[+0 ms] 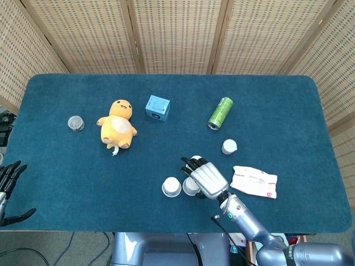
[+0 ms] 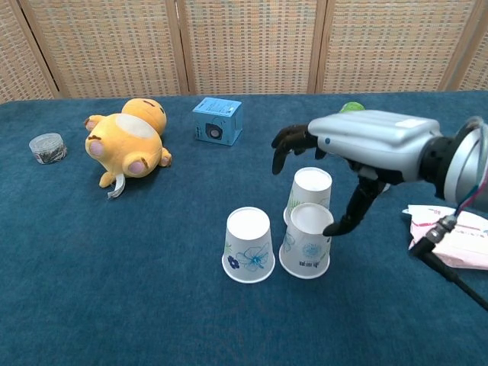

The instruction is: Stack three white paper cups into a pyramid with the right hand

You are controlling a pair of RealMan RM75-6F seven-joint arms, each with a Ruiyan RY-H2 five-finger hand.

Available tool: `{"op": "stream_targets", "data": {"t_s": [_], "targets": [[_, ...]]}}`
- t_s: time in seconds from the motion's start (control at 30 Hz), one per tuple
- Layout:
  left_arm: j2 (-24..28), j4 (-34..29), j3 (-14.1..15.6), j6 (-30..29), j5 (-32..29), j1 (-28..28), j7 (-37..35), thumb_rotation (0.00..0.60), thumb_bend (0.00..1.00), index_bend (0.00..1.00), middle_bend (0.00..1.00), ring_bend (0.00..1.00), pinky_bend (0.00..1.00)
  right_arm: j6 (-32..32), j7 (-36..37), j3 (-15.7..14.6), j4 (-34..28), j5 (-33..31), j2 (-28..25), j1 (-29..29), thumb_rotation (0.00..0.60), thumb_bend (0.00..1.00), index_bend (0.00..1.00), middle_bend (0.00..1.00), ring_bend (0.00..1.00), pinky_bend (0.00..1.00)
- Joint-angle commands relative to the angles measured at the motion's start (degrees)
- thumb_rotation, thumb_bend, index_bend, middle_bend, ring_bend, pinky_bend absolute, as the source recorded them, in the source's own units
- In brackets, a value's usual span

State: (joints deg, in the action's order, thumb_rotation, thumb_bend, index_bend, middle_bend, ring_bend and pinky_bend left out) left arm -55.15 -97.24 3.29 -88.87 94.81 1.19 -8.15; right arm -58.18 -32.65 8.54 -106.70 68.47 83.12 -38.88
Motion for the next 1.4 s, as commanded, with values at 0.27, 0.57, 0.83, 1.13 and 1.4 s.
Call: {"op": "stream_targets", "data": {"t_s": [0.27,0.57,0.83,1.13,1.4], "targets": [[0.1,-0.3,-0.5,0.7,-1.4,0.3,0.0,0.600,0.04,0.00,0.00,0.00,0.00,1.8,-2.0,7.5,3.8,-12.3,-2.0,-5.8,0.600,0.14,0.30,0.21,0.21,0.29],[0.2,-0.4,-1.2,2.5,-3.4,1.1,-0.1,0.600,0.04,0.00,0.00,0.00,0.00,5.0,-2.5,5.6,11.3,-17.6,2.1,-9.5,0.600,0.14,0.30,0.21,0.21,0.29],[0.3,-0.6,-1.5,4.0,-4.7,1.6,0.0,0.600,0.04,0.00,0.00,0.00,0.00,5.5,-2.2,4.4,12.3,-18.5,3.1,-11.4,0.600,0.14,0.30,0.20,0.21,0.29],[0.4,-0.5,-1.5,4.0,-4.8,1.6,-0.3,0.600,0.04,0.00,0.00,0.00,0.00,5.5,-3.5,2.9,14.1,-21.3,3.6,-12.7,0.600,0.14,0.30,0.20,0.21,0.29],[0.3,-0.6,-1.5,4.3,-4.7,1.9,0.1,0.600,0.04,0.00,0.00,0.00,0.00,6.3,-3.7,1.9,14.5,-23.8,2.9,-13.6,0.600,0.14,0.30,0.32,0.27,0.29]]}}
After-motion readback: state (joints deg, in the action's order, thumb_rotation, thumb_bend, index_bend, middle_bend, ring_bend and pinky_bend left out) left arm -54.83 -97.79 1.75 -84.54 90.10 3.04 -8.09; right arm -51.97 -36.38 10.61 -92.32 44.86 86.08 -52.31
